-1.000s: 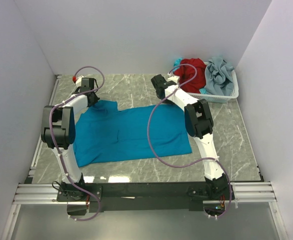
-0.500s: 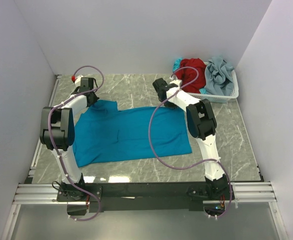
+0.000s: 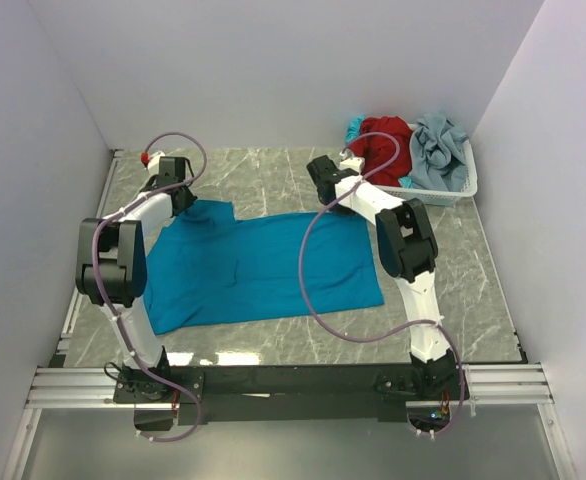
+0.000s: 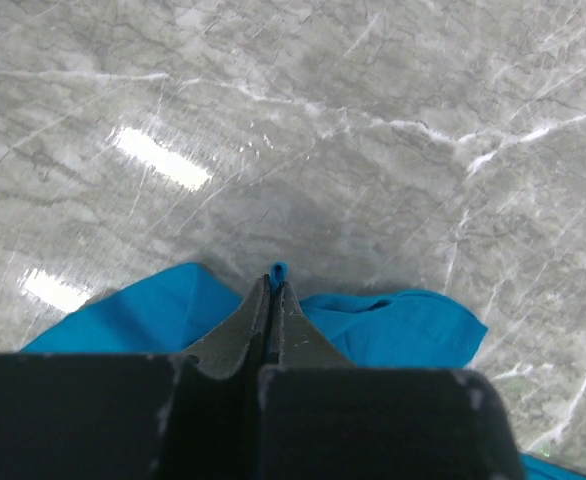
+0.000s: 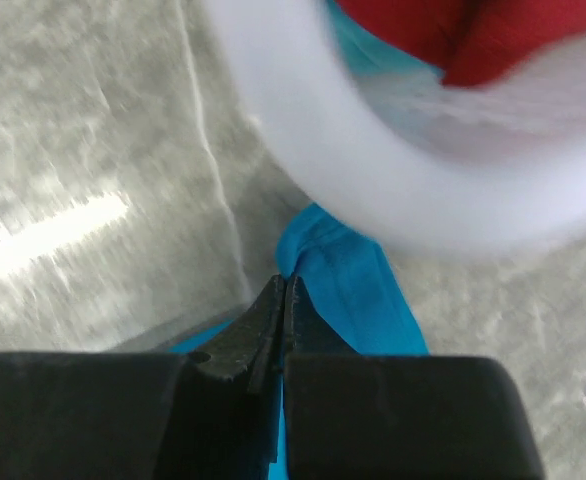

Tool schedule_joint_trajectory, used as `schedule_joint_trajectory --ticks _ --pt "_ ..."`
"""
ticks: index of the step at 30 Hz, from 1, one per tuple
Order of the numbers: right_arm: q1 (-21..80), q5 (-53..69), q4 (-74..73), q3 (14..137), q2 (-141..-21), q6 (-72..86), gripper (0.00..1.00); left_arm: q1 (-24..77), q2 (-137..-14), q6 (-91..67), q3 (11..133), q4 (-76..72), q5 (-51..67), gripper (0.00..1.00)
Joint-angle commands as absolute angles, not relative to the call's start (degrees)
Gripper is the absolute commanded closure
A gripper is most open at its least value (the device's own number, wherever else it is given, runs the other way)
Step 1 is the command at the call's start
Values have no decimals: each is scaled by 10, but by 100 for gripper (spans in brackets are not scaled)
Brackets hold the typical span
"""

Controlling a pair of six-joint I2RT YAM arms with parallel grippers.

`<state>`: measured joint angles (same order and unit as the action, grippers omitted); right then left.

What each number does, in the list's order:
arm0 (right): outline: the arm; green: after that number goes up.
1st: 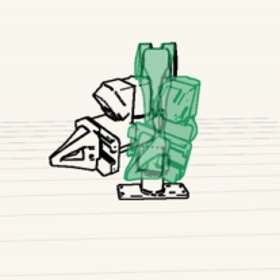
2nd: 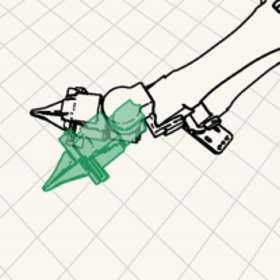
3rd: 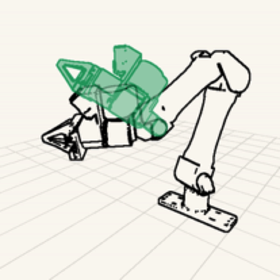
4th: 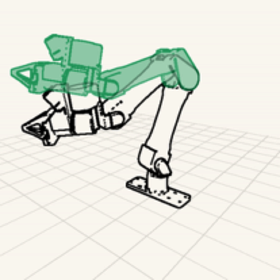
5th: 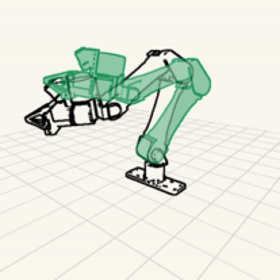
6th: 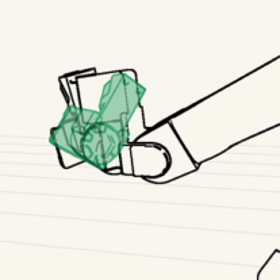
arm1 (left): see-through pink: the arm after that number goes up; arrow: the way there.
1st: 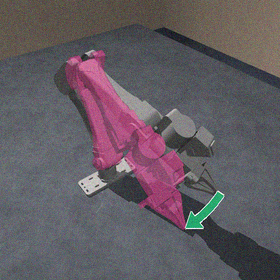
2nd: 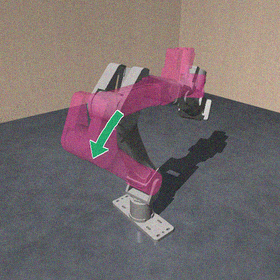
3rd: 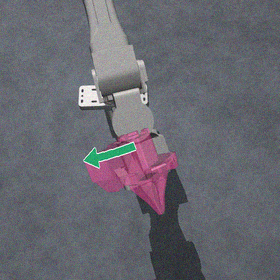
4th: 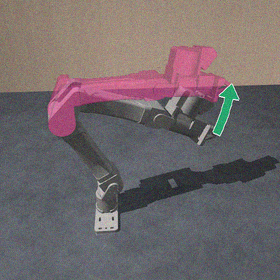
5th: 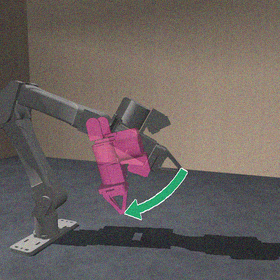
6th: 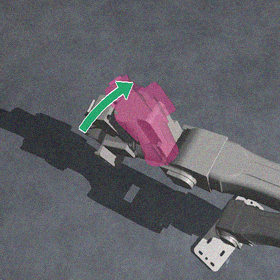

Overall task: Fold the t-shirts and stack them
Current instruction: Fold the tshirt

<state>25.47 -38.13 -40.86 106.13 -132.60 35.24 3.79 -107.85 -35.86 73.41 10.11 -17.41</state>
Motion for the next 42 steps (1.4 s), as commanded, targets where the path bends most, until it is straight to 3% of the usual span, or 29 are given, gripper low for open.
schedule_joint_trajectory --ticks 1,13,23,42 --pt "258 -394 -361 1014 -1240 357 100 39 -1032 -371 715 80 -169 100" --pt "283 -369 -282 836 -1101 354 100 42 -915 -410 575 34 -131 100" --pt "320 -368 -247 710 -998 379 100 46 -743 -482 440 49 -221 100" --pt "358 -333 -216 563 -864 389 100 46 -622 -508 360 77 -272 100"
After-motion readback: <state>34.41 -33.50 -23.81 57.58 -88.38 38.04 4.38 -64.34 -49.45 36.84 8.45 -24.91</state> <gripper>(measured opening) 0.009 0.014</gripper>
